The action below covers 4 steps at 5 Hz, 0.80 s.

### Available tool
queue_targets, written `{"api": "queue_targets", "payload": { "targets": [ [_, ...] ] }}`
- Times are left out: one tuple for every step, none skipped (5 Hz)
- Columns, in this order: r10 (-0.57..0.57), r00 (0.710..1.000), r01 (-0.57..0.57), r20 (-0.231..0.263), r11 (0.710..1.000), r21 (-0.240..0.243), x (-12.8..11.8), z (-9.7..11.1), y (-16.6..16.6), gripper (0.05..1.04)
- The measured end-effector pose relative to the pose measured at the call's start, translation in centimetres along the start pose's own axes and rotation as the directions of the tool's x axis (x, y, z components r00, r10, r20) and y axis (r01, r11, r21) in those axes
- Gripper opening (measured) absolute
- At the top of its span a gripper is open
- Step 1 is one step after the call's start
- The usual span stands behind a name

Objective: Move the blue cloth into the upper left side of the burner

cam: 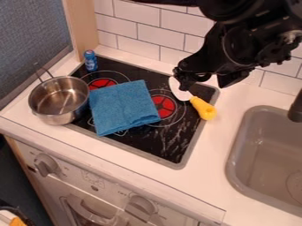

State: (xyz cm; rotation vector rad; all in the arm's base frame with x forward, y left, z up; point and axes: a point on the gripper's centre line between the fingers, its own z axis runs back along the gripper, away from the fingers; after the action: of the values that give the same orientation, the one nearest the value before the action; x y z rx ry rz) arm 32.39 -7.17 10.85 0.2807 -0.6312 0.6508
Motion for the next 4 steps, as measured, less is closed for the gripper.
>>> {"api": "queue_targets", "payload": {
  "targets": [
    [-0.012, 1.000, 0.013, -0.015, 1.000, 0.017, -0.6, -0.7, 0.0, 1.000],
    [0.051, 0.997, -0.046, -0.060, 0.995, 0.086, 0.6, -3.1, 2.1, 1.000],
    [0.114, 0.987, -0.104, -0.117, 0.991, 0.084, 2.2, -5.4, 4.0, 1.000],
    [0.235, 0.956, -0.221, -0.174, 0.970, 0.097, 3.2, -7.9, 6.1, 1.000]
  ]
}}
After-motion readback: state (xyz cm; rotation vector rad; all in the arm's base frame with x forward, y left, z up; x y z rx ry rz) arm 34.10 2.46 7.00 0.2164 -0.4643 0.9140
